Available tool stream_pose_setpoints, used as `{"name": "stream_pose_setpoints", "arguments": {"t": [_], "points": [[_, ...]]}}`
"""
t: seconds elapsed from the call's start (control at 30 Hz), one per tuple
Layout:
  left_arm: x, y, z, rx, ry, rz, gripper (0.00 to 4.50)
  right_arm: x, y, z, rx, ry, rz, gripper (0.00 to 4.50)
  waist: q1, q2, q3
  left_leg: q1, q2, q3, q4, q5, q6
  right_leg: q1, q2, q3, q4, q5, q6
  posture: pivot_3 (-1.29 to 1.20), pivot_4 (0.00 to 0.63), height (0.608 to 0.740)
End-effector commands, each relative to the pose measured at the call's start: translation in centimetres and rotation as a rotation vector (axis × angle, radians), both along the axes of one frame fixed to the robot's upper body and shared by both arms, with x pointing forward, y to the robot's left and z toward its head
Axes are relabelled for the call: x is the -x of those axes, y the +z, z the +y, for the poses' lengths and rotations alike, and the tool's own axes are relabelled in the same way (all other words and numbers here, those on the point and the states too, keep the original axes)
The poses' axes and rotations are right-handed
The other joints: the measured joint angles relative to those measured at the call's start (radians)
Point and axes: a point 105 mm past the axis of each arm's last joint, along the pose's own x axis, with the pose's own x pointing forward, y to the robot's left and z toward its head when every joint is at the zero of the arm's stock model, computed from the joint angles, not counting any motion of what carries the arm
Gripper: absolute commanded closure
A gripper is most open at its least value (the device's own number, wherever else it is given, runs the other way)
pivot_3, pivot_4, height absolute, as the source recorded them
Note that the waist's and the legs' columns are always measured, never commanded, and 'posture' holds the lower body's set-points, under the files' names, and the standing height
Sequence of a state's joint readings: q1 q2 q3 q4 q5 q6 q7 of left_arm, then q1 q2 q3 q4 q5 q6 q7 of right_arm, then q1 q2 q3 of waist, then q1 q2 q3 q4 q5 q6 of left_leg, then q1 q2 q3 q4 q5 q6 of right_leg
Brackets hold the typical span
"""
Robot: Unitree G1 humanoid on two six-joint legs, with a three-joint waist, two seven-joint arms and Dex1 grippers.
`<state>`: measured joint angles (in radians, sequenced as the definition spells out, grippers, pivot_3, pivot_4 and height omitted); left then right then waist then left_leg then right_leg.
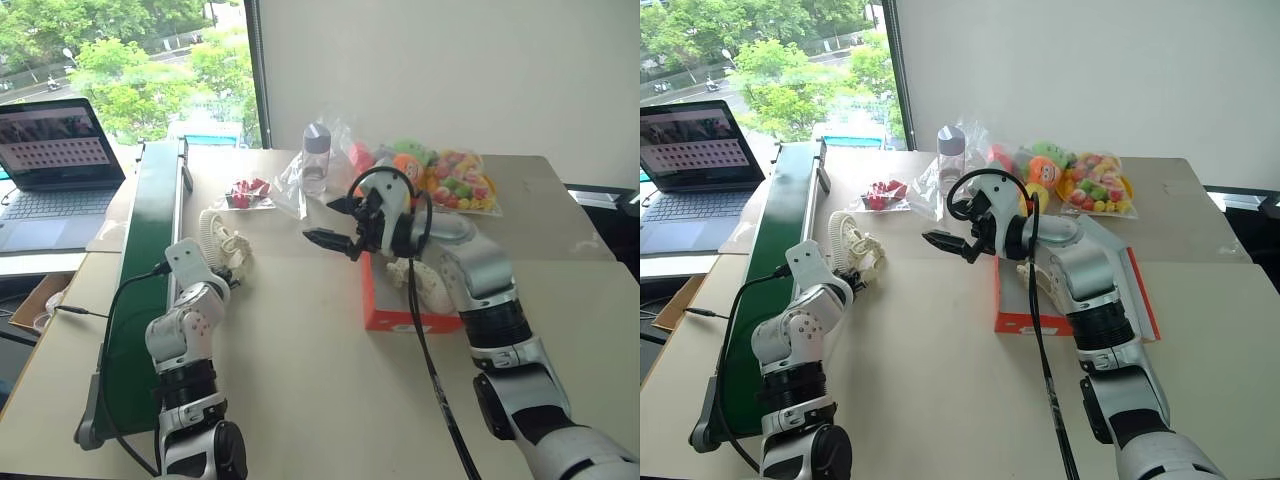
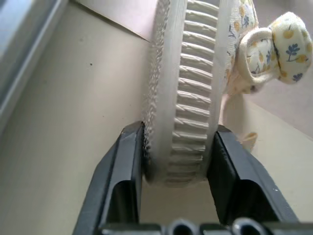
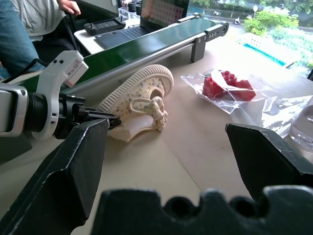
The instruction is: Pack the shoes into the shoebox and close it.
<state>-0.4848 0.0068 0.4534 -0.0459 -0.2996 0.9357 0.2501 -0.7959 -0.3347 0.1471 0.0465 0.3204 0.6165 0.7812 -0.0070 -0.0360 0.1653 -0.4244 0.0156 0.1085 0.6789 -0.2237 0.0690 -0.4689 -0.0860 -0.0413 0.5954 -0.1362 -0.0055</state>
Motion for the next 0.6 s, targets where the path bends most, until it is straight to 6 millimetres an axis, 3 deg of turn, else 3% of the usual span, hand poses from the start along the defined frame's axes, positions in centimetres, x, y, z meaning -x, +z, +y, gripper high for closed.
{"name": "stream_pose_setpoints", "arguments": {"t": [0.03,0.1,0.3,0.47,0.6], "points": [[-0.6,1.5,-0.3,0.012,-0.012,-0.076,3.59,0.4,1.2,-0.3,-0.019,-0.002,-0.04,0.0,0.001,0.0,0.0,0.0,0.0,0.0,0.0,0.0,0.0,0.0,0.0,0.0,0.0,0.0,0.0,0.0,0.15,0.74],[-0.9,2.5,-0.6,0.032,-0.022,-0.127,3.63,0.4,1.2,-0.4,-0.022,-0.003,-0.038,0.0,0.001,0.0,0.0,0.0,0.0,0.0,0.0,0.0,0.0,0.0,0.0,0.0,0.0,0.0,0.0,0.0,0.15,0.74],[-1.1,9.5,-4.4,0.133,-0.231,-0.38,3.63,0.1,3.4,-0.7,-0.186,-0.019,0.007,0.0,0.003,-0.001,0.001,-0.001,0.0,-0.001,0.0,0.0,0.0,0.0,0.0,0.0,0.0,0.0,0.0,0.0,0.15,0.74],[0.1,12.3,-4.6,0.099,-0.289,-0.431,3.63,-0.3,4.9,-1.2,-0.303,-0.037,0.044,0.0,-0.003,-0.001,0.001,-0.001,0.0,0.0,0.0,0.0,0.001,0.0,0.0,0.0,0.0,0.0,0.0,0.0,0.15,0.74],[0.8,14.9,-5.5,0.219,-0.357,-0.505,3.63,-0.8,7.3,-2.2,-0.49,-0.046,0.093,0.0,-0.006,-0.001,0.001,0.0,0.0,0.0,0.0,0.0,0.001,0.0,0.001,0.0,0.0,0.0,0.0,0.0,0.15,0.74]]}}
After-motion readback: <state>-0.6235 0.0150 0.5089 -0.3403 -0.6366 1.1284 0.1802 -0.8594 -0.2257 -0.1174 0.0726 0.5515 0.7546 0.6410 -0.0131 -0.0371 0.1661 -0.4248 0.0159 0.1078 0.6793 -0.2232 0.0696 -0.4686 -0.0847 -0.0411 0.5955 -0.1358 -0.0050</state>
